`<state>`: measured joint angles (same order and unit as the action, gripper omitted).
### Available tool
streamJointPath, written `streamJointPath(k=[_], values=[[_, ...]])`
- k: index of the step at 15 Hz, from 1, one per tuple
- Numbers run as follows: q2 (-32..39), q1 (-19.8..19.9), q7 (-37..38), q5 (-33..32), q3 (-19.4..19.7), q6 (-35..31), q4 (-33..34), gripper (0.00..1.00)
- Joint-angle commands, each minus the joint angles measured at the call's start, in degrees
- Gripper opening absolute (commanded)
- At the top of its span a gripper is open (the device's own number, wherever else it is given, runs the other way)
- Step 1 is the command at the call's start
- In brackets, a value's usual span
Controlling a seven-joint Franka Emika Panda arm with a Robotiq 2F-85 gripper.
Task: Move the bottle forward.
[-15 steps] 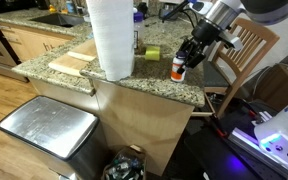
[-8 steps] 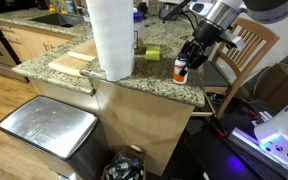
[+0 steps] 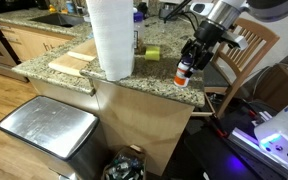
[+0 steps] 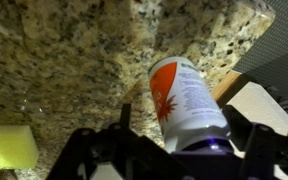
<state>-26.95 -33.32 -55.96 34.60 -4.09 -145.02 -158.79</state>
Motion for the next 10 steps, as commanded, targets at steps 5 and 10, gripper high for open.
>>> streamJointPath(k=[5,10], values=[[-1.41,-1.79,-3.62,1.93,2.54,3.72,-0.24,1.0],[-1.44,0.06,-5.32,3.36,0.91,2.91,-0.33,1.0]])
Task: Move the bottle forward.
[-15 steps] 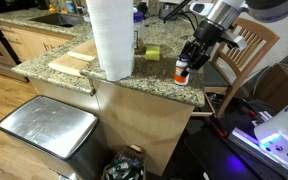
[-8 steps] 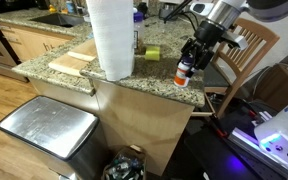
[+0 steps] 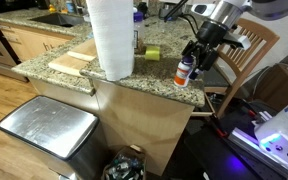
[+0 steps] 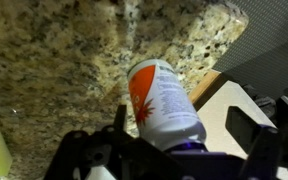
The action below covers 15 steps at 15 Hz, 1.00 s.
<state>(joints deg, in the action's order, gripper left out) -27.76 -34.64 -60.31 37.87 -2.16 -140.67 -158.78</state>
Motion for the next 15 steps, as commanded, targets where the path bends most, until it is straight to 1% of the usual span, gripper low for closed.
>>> streamJointPath(k=[1,3,5,6,7,8,11,13,15], values=[[-0.53,1.69,-0.68,-0.38,-1.48,-2.83,-0.37,1.0],[-0.26,2.89,0.8,-2.93,-2.85,-6.12,-0.43,1.0],[0.05,2.36,0.63,-4.22,-2.31,-8.34,-0.23,1.0],[-0.07,1.36,-0.23,-3.71,-1.44,-8.63,-0.29,1.0],[-0.16,-0.03,-1.7,-2.11,-0.22,-8.7,-0.27,1.0],[-0.57,-2.32,-4.66,0.79,1.83,-7.35,-0.28,1.0],[-0.85,-5.01,-11.14,7.37,3.86,-6.95,-0.21,1.0],[-0.4,-4.51,-13.43,9.64,3.04,-8.98,-0.18,1.0],[0.46,-3.0,-13.53,10.09,0.96,-13.98,-0.2,1.0]])
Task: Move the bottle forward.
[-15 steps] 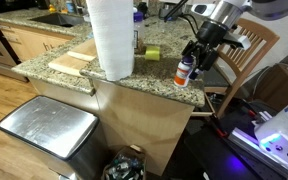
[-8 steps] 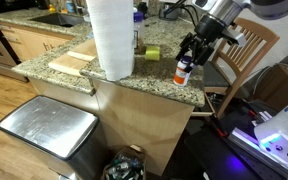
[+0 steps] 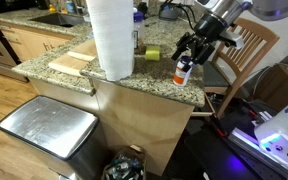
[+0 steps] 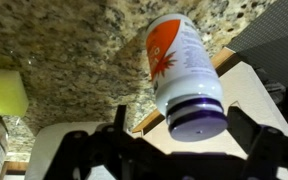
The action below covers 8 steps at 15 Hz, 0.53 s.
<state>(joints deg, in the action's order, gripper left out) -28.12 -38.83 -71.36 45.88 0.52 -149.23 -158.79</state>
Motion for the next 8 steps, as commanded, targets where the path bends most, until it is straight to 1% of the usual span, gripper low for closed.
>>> streamJointPath(k=[1,3,5,7,8], values=[[1.23,1.21,-2.41,1.98,-2.01,-7.78,-0.01,1.0],[1.71,0.18,-2.61,1.84,-1.59,-11.81,0.02,1.0],[1.53,-2.12,-5.48,3.7,0.19,-12.84,-0.03,1.0],[0.7,-5.57,-10.05,8.18,2.67,-12.81,-0.03,1.0],[-0.1,-7.44,-12.95,10.51,4.19,-11.67,-0.27,1.0]])
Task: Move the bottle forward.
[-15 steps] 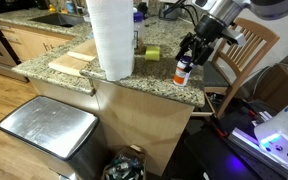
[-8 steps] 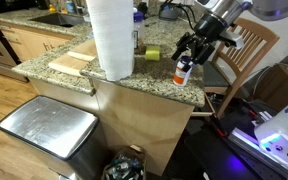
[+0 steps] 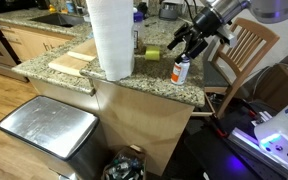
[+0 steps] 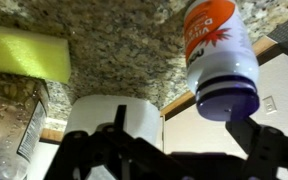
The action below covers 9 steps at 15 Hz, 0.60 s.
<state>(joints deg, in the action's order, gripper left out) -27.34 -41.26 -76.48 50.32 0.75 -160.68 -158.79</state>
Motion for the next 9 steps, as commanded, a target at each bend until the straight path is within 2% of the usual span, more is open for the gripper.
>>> streamJointPath(k=[1,8,9], values=[[-1.35,-6.49,-10.51,8.29,5.31,0.93,-0.28,1.0],[-1.74,-12.97,-24.29,21.71,10.54,-2.66,0.29,1.0],[-1.16,-10.9,-19.87,17.7,8.76,-1.22,0.09,1.0]])
